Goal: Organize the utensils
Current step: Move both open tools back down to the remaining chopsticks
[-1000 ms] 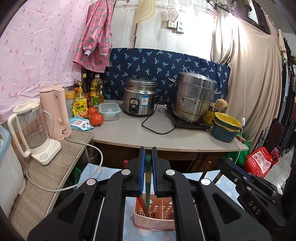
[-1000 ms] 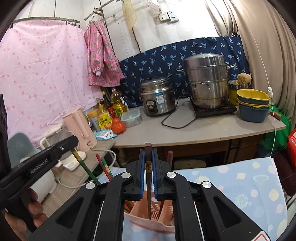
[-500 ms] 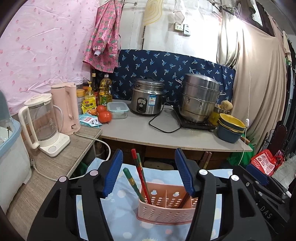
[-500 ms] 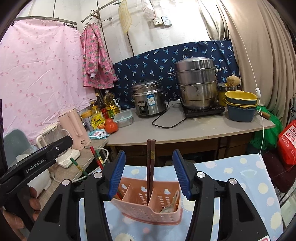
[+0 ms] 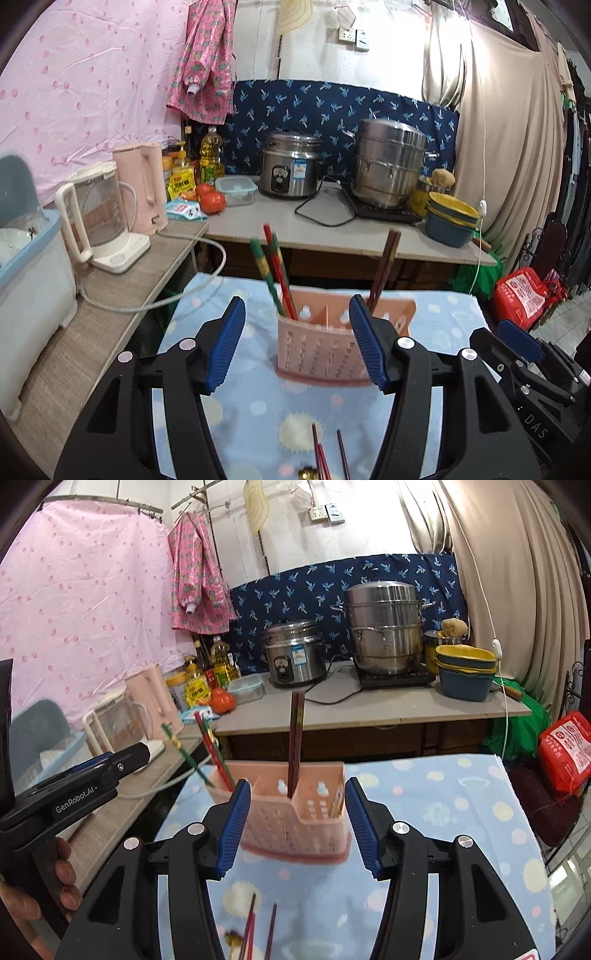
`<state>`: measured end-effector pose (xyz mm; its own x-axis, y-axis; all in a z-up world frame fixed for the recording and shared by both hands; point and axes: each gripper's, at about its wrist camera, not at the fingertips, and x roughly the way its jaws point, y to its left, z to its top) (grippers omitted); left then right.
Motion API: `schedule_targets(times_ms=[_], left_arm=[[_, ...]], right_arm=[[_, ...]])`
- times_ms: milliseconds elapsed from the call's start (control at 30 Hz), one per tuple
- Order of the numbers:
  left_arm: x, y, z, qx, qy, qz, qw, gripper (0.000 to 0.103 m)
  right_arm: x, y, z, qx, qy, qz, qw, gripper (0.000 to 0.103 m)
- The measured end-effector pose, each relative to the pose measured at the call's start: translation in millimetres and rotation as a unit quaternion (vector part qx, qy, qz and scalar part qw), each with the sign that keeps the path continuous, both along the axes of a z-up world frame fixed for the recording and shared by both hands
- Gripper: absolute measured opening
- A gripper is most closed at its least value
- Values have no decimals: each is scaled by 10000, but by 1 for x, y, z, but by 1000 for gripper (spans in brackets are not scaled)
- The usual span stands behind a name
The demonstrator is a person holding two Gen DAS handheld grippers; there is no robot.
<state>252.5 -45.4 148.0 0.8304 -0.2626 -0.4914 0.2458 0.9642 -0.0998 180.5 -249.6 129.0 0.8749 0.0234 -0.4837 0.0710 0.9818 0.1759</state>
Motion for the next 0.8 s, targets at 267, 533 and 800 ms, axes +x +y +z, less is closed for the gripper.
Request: schedule_targets(times_ms=[267, 533, 800], left_arm=[[-49, 16, -59, 98, 597, 0, 9982, 56], [-97, 24, -124, 235, 1206, 62, 9924, 56], [-137, 28, -171, 269, 1699, 37, 9851, 55]], right_arm=[[-59, 15, -45, -168, 530, 115, 9984, 52], [-113, 33, -106, -75, 1193, 185, 9927, 52], [-149, 55, -154, -67, 1714, 290, 9847, 52]])
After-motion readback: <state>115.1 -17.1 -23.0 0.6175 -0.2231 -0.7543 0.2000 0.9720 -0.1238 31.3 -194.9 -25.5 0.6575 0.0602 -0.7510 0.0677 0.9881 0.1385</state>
